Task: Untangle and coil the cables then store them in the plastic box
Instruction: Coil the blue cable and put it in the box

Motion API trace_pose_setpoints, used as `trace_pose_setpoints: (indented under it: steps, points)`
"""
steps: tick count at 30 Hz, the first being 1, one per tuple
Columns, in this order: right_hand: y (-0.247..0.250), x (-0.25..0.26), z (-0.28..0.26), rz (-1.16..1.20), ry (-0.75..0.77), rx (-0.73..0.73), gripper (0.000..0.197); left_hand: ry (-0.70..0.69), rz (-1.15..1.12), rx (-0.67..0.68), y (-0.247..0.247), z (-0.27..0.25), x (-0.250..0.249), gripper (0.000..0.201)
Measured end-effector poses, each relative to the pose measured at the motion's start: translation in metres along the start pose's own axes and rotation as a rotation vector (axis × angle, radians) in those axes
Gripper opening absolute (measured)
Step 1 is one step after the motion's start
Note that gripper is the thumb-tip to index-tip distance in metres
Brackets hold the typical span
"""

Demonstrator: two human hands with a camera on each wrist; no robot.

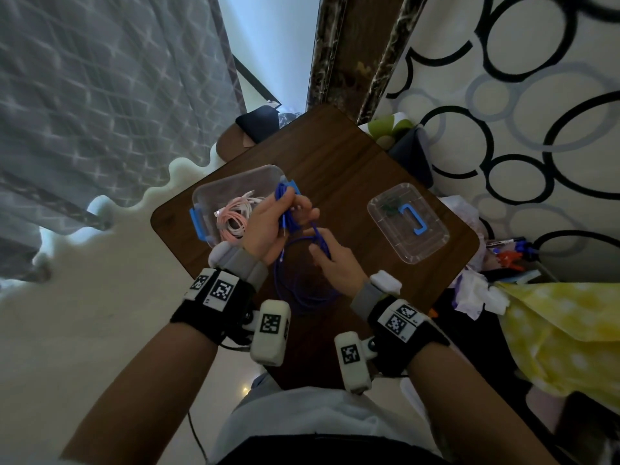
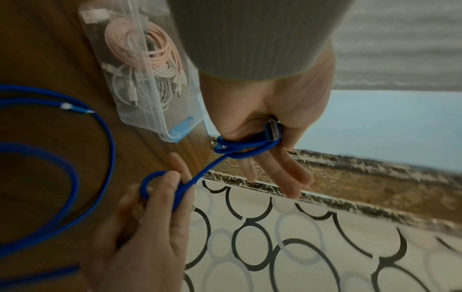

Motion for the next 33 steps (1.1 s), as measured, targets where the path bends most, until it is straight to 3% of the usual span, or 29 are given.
trace_pose_setpoints:
  steps: [3,8,11,15,17,19,21,23,25,29,31,33]
  points:
    - [0.0,-0.001,0.004,-0.13,0.015,0.142,0.024,-0.078,0.171,0.034,-0.001,0.001,0.0,0.019]
    - [0.004,0.008,0.005,0.018,-0.038,0.336,0.01,-0.287,0.972,0.102,0.001,0.003,0.011,0.015]
    - [0.01,0.01,0.007,0.008,-0.024,0.309,0.011,-0.234,1.503,0.146,0.009,0.012,0.016,0.02]
    - [0.019,0.014,0.008,-0.068,0.046,0.242,0.028,-0.097,1.86,0.165,0.018,0.014,0.019,0.027]
    - [0.019,0.02,0.009,-0.087,0.091,0.263,0.037,-0.077,1.936,0.169,0.022,0.014,0.019,0.025]
    - [0.015,0.022,0.012,-0.105,0.111,0.29,0.031,-0.014,1.914,0.186,0.027,0.013,0.018,0.025]
    - [0.014,0.022,0.014,-0.077,0.12,0.234,0.022,0.116,1.65,0.186,0.031,0.012,0.019,0.028]
    - [0.015,0.019,0.013,0.057,0.074,0.134,0.038,0.264,1.207,0.192,0.026,0.004,0.02,0.024]
    - [0.016,0.017,0.011,0.19,-0.028,0.043,0.045,0.268,0.994,0.238,0.017,-0.002,0.02,0.022]
    - [0.009,0.01,0.011,0.255,-0.248,0.025,0.045,0.116,1.151,0.121,0.026,0.003,0.021,0.022]
    - [0.009,0.008,0.011,0.154,-0.205,0.039,0.031,0.016,1.347,0.009,0.037,0.009,0.019,0.023]
    - [0.017,0.013,0.006,0.081,-0.054,-0.024,0.019,-0.038,1.517,-0.044,0.045,0.013,0.018,0.026]
Point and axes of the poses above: each hand's wrist, its own z-axis towards the middle knuckle, its own y-axis out of the back of the hand, x = y × z, the point moved 4 cm from there along z, towards the middle knuckle, and after that the axes turned 10 degrees about z, right-handed, at the moved point
